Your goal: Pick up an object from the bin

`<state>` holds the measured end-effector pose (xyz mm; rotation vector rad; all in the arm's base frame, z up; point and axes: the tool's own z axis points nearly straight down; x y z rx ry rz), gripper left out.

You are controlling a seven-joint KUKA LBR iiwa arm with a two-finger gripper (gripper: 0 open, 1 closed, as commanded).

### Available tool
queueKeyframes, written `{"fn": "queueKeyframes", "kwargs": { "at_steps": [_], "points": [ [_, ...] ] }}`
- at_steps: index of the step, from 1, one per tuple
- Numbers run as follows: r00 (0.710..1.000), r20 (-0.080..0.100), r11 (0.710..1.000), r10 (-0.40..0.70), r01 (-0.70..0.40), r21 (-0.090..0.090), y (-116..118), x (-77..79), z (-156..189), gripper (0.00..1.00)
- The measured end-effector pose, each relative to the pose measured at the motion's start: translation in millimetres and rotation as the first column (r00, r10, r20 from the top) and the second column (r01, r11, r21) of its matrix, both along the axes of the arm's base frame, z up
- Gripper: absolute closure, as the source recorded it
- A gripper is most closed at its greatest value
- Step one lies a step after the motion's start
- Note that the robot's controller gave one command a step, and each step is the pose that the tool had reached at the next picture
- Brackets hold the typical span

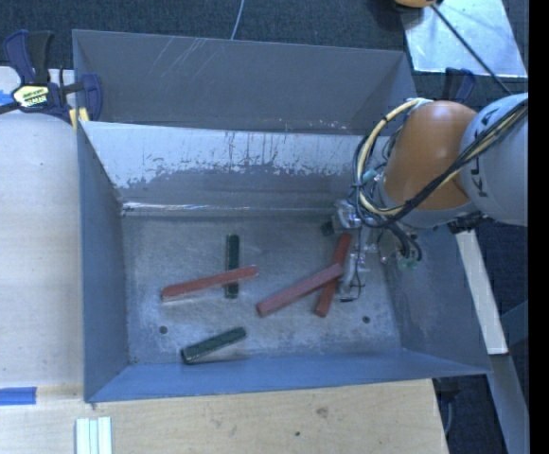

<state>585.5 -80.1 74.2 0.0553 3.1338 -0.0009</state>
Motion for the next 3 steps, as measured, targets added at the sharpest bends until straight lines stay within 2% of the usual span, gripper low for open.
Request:
{"fn": "queueKeyframes", "kwargs": {
  "at_steps": [1, 2, 3],
  "points": [
    [0.973, -0.004, 0.973, 0.232, -0.232, 0.0, 5.9, -68.3, -3.6, 1.0],
    [0.973, -0.004, 0.973, 0.232, -0.232, 0.0, 6.0, -68.3, -3.6, 1.0],
    [0.973, -0.004, 0.973, 0.233, -0.233, -0.001, -13.0, -77.6, 146.4, 1.0]
  ]
}}
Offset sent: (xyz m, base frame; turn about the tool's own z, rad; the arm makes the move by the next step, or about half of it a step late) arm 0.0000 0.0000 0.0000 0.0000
